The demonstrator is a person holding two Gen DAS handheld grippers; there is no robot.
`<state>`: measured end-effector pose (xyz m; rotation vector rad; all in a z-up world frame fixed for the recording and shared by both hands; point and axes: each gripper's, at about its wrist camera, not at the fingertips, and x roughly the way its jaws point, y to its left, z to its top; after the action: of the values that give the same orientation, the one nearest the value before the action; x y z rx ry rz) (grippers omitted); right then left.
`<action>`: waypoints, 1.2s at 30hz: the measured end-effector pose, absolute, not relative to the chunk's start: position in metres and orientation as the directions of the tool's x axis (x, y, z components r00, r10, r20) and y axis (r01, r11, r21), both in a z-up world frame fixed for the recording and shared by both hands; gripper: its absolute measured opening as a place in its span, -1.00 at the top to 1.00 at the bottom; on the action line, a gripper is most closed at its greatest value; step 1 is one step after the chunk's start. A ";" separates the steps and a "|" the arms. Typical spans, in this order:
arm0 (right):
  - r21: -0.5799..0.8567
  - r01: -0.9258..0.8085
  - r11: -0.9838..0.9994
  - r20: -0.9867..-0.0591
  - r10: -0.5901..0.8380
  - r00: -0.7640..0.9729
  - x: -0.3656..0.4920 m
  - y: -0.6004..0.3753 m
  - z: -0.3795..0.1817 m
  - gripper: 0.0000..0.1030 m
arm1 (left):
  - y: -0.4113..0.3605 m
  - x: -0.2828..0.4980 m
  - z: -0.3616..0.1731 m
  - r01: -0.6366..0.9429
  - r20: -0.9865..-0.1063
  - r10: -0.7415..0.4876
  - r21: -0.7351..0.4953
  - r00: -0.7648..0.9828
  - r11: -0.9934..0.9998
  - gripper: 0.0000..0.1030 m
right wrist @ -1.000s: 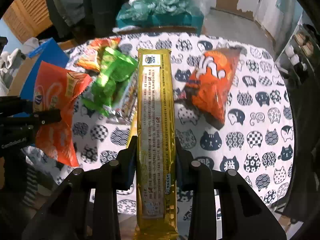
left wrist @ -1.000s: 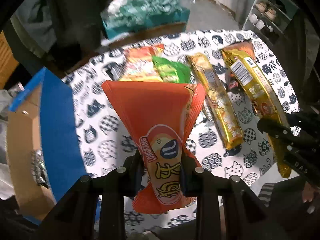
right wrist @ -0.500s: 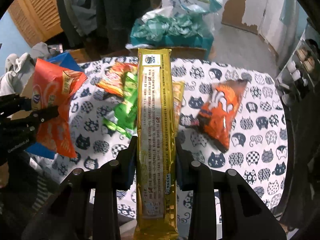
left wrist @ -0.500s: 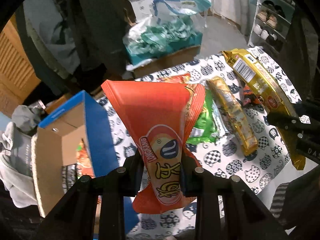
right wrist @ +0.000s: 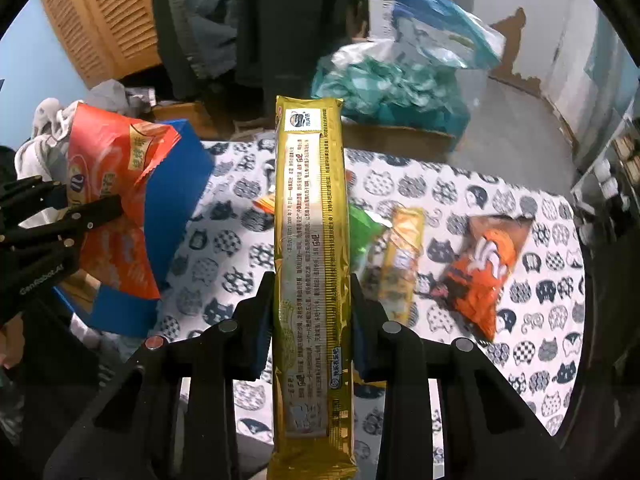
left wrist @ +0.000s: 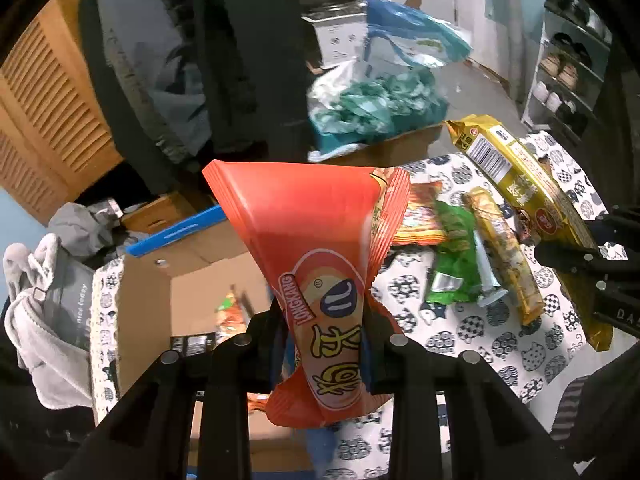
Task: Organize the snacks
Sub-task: 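Carry the orange bag and gold wafer bar into the box and release both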
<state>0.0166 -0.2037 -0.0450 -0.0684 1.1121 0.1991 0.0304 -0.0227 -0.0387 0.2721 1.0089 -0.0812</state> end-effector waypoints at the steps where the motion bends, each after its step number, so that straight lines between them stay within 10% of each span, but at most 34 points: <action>1: 0.044 -0.200 0.979 -0.895 0.128 0.427 0.019 -0.199 -0.044 0.40 | -0.017 0.030 -0.036 0.184 -0.841 0.064 0.191 0.538 0.964 0.42; 36: 0.105 -0.454 0.885 -0.917 0.263 0.301 0.077 0.014 -0.060 0.40 | 0.153 0.018 -0.049 -0.026 -0.830 0.205 0.224 0.519 0.974 0.42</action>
<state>0.0771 0.0138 -0.0603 -0.1873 1.1730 0.4793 0.0184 0.1527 -0.0488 0.1924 1.0171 0.1398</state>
